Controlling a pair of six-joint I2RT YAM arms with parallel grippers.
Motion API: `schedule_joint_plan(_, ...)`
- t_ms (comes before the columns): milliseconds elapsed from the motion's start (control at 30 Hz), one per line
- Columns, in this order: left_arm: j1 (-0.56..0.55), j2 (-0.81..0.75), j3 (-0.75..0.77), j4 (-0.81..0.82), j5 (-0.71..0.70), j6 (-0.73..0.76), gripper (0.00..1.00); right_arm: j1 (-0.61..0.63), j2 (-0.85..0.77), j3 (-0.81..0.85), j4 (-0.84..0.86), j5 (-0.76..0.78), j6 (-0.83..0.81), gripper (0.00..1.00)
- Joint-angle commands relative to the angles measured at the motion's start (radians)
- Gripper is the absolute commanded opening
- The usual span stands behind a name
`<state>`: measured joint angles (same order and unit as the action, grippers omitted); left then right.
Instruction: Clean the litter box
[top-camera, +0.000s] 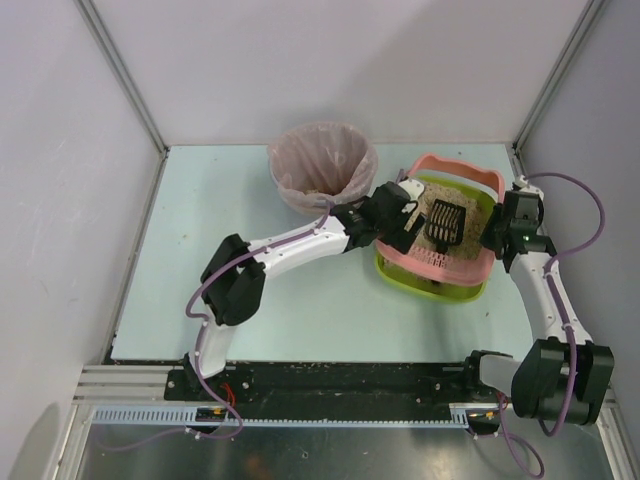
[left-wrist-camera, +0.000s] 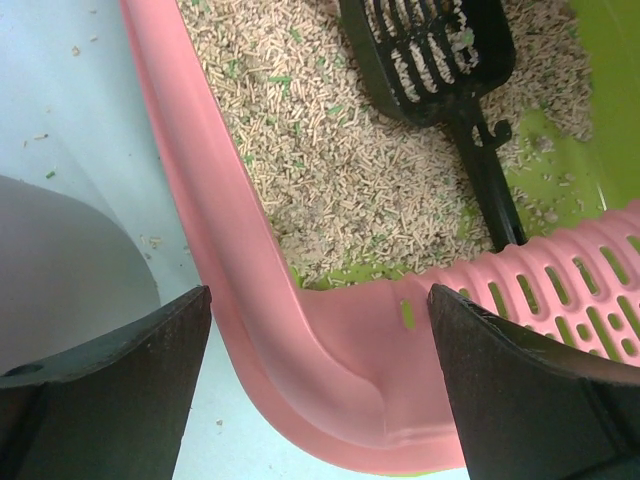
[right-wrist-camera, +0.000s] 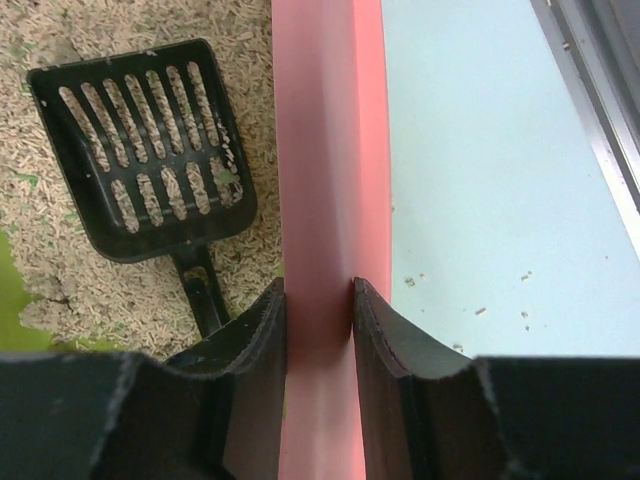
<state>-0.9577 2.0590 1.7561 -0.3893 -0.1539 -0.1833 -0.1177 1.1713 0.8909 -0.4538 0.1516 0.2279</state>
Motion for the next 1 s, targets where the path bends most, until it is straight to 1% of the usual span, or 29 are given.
schedule_joint_plan(0,-0.004,-0.076,0.049,0.004,-0.012,-0.007,0.93,-0.011,-0.050,-0.007,-0.042,0.048,0.010,0.00)
schedule_joint_plan(167,-0.004,-0.092,0.039,0.012,-0.012,-0.012,0.93,-0.011,-0.084,-0.056,-0.057,0.054,0.013,0.00)
schedule_joint_plan(233,-0.004,-0.092,0.031,0.015,-0.010,-0.008,0.91,-0.011,-0.090,-0.063,-0.065,0.058,0.016,0.00)
schedule_joint_plan(333,-0.006,-0.099,0.011,0.020,0.004,-0.008,0.85,-0.010,-0.107,-0.073,-0.071,0.098,0.016,0.00)
schedule_joint_plan(367,-0.009,-0.100,0.005,0.020,0.004,-0.007,0.81,-0.008,-0.117,-0.078,-0.072,0.103,0.016,0.00)
schedule_joint_plan(433,-0.012,-0.106,-0.018,0.026,-0.001,-0.005,0.77,0.003,-0.124,-0.081,-0.071,0.109,0.021,0.00)
schedule_joint_plan(533,-0.016,-0.112,-0.049,0.036,0.002,-0.010,0.68,0.030,-0.128,-0.096,-0.060,0.129,0.021,0.00)
schedule_joint_plan(567,-0.019,-0.115,-0.058,0.044,0.004,-0.015,0.66,0.045,-0.124,-0.096,-0.056,0.131,0.021,0.00)
schedule_joint_plan(800,-0.029,-0.158,-0.161,0.086,-0.026,-0.028,0.64,0.081,-0.088,-0.115,-0.030,0.180,0.027,0.00)
schedule_joint_plan(933,-0.030,-0.171,-0.193,0.096,-0.029,-0.031,0.59,0.099,-0.078,-0.129,0.006,0.189,0.014,0.00)
schedule_joint_plan(967,-0.029,-0.175,-0.202,0.099,-0.032,-0.034,0.59,0.102,-0.075,-0.133,0.015,0.190,0.013,0.00)
